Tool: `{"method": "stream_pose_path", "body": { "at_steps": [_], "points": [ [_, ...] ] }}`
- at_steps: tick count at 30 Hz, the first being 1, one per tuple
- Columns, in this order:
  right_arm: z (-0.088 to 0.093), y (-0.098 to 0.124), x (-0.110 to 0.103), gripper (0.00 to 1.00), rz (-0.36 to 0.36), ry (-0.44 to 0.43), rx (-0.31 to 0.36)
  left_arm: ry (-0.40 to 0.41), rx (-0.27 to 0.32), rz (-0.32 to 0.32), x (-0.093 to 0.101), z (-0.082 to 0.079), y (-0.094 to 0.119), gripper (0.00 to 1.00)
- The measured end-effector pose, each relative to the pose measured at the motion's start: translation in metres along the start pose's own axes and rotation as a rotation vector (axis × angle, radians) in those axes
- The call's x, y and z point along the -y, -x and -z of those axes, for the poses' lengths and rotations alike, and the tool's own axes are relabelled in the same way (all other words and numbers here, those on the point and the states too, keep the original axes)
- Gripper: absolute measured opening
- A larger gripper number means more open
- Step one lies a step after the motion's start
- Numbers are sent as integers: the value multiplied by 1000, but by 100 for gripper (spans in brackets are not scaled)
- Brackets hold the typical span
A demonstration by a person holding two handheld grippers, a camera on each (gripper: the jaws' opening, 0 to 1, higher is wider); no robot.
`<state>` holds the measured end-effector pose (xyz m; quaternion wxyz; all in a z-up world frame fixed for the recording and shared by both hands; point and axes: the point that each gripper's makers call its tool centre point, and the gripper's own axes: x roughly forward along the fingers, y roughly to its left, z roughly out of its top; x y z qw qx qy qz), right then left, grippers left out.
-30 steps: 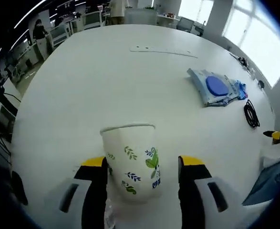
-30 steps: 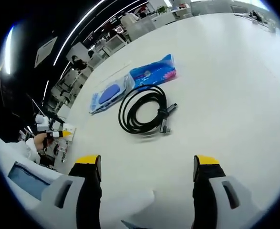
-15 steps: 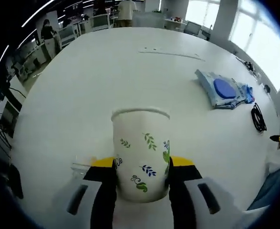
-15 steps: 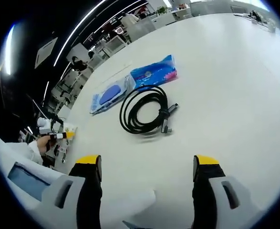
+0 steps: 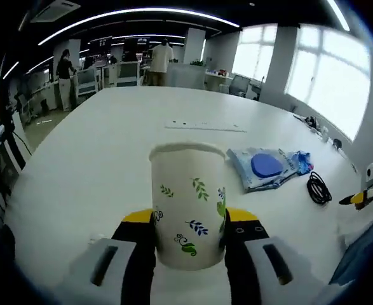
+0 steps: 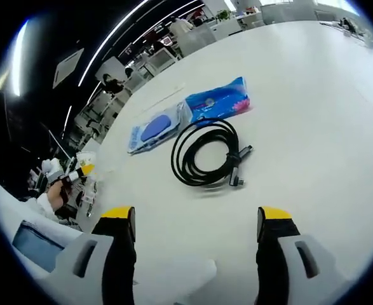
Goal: Arrange the tabletop items into an orderly group along one side of the table until the central work area is clear of visible clutter.
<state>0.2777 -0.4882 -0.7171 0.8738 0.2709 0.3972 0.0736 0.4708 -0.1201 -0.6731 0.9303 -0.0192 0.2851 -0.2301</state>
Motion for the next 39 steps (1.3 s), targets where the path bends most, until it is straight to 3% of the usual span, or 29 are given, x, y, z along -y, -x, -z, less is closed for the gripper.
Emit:
{"method": "stream_pose_path", "body": {
  "at_steps": [5, 6, 9, 13, 22, 31, 39],
  "points": [
    [0, -2, -7, 78, -13, 15, -7, -19, 136, 59, 22, -23, 6, 41],
    [0, -2, -7, 78, -15, 17, -8, -28, 154, 107, 32, -26, 7, 41],
    [-1, -3, -7, 78, -18, 20, -10, -87, 253, 145, 48, -43, 13, 41],
    [-2, -3, -9, 78, -24, 24, -8, -66, 358, 205, 68, -60, 22, 42],
    [-3, -4, -12, 78, -38, 29, -12, -67, 359, 239, 81, -63, 23, 42],
    [-19, -2, -16, 77, -69, 11, 30, -71, 356, 267, 97, -57, 30, 42],
    [-49, 1, -42, 77, -126, 138, 52, -69, 348, 319, 120, -49, 37, 42]
  ]
}}
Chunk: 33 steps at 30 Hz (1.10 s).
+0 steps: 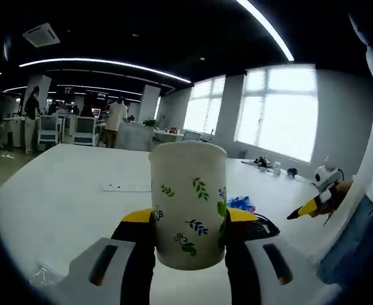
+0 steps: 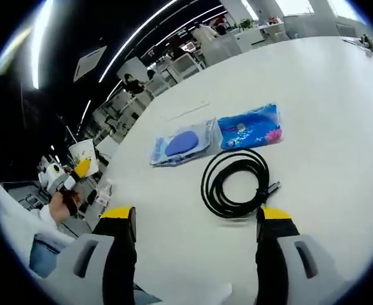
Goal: Arrange the tabletop items into an orderly group along one side of the table until the central work area is clear of visible clutter.
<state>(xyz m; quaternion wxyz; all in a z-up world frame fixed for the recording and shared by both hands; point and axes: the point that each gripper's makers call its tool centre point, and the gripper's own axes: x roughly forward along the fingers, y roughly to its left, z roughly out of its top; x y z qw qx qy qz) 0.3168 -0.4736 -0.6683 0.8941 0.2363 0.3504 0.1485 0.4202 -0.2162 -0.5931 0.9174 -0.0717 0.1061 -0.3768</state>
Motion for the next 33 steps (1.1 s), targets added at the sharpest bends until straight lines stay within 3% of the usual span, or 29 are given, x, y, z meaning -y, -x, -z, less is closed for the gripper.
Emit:
{"method": "stream_pose_path", "body": {
  "at_steps": [8, 18, 23, 29, 33],
  "points": [
    [-38, 2, -30, 78, -63, 112, 24, -10, -25, 47, 28, 12, 5, 42],
    [-67, -6, -94, 79, -211, 309, -8, -47, -86, 73, 46, 29, 24, 42],
    [-69, -17, -136, 79, -324, 377, -54, -64, -106, 85, 50, 31, 29, 42],
    [-70, -26, -187, 77, -435, 531, -116, -64, -108, 96, 54, 30, 33, 42],
    [-59, -31, -219, 76, -505, 624, -190, -74, -114, 112, 58, 31, 37, 42]
  ]
}}
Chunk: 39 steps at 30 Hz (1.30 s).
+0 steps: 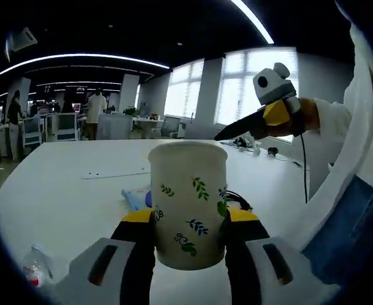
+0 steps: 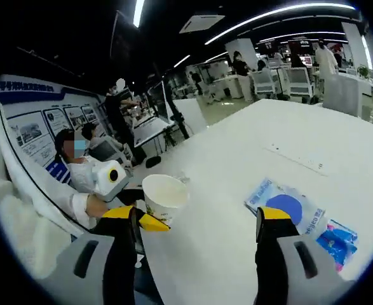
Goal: Arrange the tabletop items into an orderly group along one side of the table until the central work area is clear of visible clutter.
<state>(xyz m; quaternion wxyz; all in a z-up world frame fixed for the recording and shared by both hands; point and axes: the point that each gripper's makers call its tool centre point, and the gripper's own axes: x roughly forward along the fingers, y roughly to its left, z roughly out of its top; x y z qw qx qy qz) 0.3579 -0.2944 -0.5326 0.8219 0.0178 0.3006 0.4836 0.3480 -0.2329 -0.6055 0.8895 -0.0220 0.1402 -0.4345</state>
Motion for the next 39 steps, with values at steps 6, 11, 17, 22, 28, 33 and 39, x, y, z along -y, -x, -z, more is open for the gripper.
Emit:
{"method": "stream_pose_path", "body": {
  "at_steps": [6, 11, 17, 22, 28, 33, 39],
  "points": [
    [3, -27, -27, 62, -70, 193, -115, -4, 6, 3, 3, -1, 10, 42],
    [5, -48, -52, 52, -169, 193, -152, -25, -4, -4, 5, 2, 19, 42],
    [8, -66, -70, 37, -239, 274, -191, -49, -19, -1, 7, 6, 27, 42],
    [12, -75, -83, 20, -313, 263, -209, -56, -18, -17, 5, 6, 30, 42],
    [21, -84, -97, 3, -385, 309, -257, -68, -15, -34, 0, 2, 30, 42],
    [22, -90, -98, 0, -379, 320, -291, -73, -56, -71, -4, 9, 32, 42],
    [18, -94, -97, 0, -376, 280, -292, -32, -111, -189, -18, 23, 40, 74]
  ]
}}
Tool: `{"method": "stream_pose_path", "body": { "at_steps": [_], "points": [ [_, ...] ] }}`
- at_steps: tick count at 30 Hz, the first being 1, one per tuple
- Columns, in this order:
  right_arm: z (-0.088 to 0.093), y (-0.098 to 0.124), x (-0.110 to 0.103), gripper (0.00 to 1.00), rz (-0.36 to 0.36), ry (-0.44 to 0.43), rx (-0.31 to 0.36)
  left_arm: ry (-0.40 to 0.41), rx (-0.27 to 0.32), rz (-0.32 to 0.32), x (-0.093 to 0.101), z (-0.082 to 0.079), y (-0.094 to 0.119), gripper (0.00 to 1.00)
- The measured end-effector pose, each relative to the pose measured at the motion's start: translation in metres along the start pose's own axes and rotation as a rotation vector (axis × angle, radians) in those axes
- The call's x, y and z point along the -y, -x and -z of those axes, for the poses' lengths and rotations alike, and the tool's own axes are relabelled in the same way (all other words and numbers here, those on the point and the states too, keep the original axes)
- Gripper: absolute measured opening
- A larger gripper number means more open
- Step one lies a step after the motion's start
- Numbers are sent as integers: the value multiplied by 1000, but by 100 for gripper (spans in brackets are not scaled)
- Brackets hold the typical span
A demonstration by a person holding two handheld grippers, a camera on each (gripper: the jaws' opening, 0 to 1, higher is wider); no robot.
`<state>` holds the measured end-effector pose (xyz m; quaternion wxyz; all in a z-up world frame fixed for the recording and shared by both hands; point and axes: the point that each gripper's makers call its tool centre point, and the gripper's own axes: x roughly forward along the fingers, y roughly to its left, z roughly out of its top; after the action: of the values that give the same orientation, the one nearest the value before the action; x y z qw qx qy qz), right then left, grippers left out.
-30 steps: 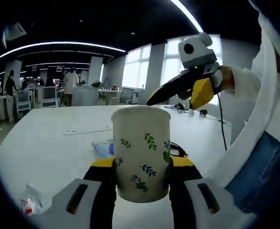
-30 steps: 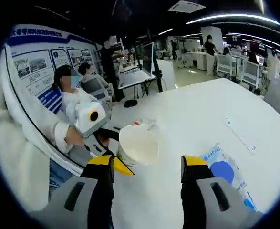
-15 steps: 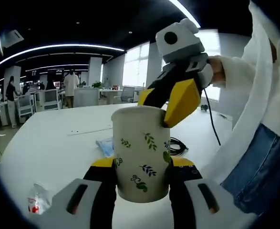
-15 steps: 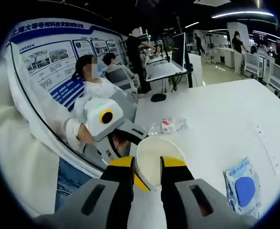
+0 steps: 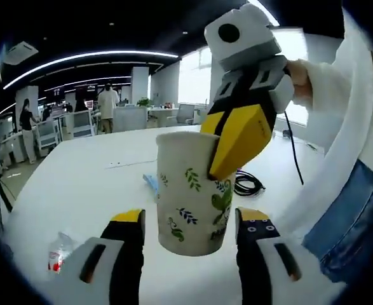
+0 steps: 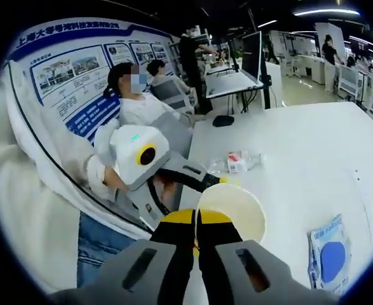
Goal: Arrange the tabletop items into an orderly group along one side of the table until the central work area is clear of visible clutter.
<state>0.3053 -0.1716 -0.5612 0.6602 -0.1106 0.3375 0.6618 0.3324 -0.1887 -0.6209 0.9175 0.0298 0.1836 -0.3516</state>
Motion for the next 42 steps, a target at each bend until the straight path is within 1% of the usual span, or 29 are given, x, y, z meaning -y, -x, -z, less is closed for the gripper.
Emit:
{"method": "stream_pose_path", "body": {
  "at_steps": [1, 3, 4, 6, 8, 10, 12, 13, 16, 18, 20, 21, 23, 24, 26, 27, 28, 29, 32, 34, 36, 38, 41, 42],
  "points": [
    [-1, 0, 1, 0, 4, -2, 2, 18, -6, -25, -3, 3, 2, 83],
    [-2, 0, 5, 0, 8, -23, 7, 16, -5, -61, -9, 5, 9, 93],
    [-3, 0, 6, 0, 9, -42, 9, 14, -9, -69, -10, 6, 11, 96],
    [-3, 0, 10, 0, 18, -57, 11, -1, -22, -111, -17, 11, 18, 100],
    [-4, 1, 13, 0, 29, -69, 12, -14, -43, -141, -22, 17, 27, 100],
    [-7, 2, 17, 0, 32, -92, 22, -23, -58, -139, -22, 24, 33, 100],
    [-12, 3, 21, 0, 34, -125, 39, -45, -96, -178, -27, 34, 42, 100],
    [-15, 5, 25, 0, 41, -140, 46, -55, -105, -191, -29, 37, 44, 100],
    [-21, 8, 35, 0, 64, -142, 46, -69, -140, -237, -35, 51, 53, 100],
    [-24, 11, 41, 0, 79, -141, 33, -70, -142, -259, -38, 55, 58, 100],
    [-29, 20, 57, 0, 139, -83, -11, -56, -128, -279, -41, 57, 61, 100],
    [-35, 24, 66, 0, 168, -53, -28, -40, -115, -294, -44, 58, 63, 100],
    [-44, 30, 76, 0, 191, -34, -41, -32, -129, -313, -47, 61, 64, 100],
    [-52, 34, 84, 0, 197, -45, -32, -40, -132, -323, -49, 61, 64, 100],
    [-61, 40, 101, 0, 226, -76, -27, -65, -105, -331, -50, 56, 61, 100],
    [-63, 42, 107, 0, 234, -78, -27, -77, -96, -331, -48, 55, 60, 100],
    [-65, 43, 116, 0, 255, -79, -35, -84, -105, -330, -46, 57, 58, 99],
    [-65, 44, 121, 0, 268, -79, -45, -105, -122, -325, -43, 59, 58, 98],
    [-63, 41, 134, 0, 291, -70, -77, -168, -141, -288, -33, 62, 54, 91],
    [-58, 38, 142, 0, 306, -68, -106, -179, -153, -297, -34, 64, 54, 90],
    [-52, 34, 149, 0, 319, -59, -135, -182, -155, -312, -38, 64, 56, 90],
    [-48, 29, 154, 0, 329, -49, -159, -155, -147, -331, -42, 63, 58, 90],
    [-39, 22, 167, 0, 355, -24, -198, -140, -156, -345, -45, 64, 59, 88],
    [-36, 19, 177, 0, 360, -14, -209, -141, -156, -345, -45, 65, 59, 88]
  ]
}}
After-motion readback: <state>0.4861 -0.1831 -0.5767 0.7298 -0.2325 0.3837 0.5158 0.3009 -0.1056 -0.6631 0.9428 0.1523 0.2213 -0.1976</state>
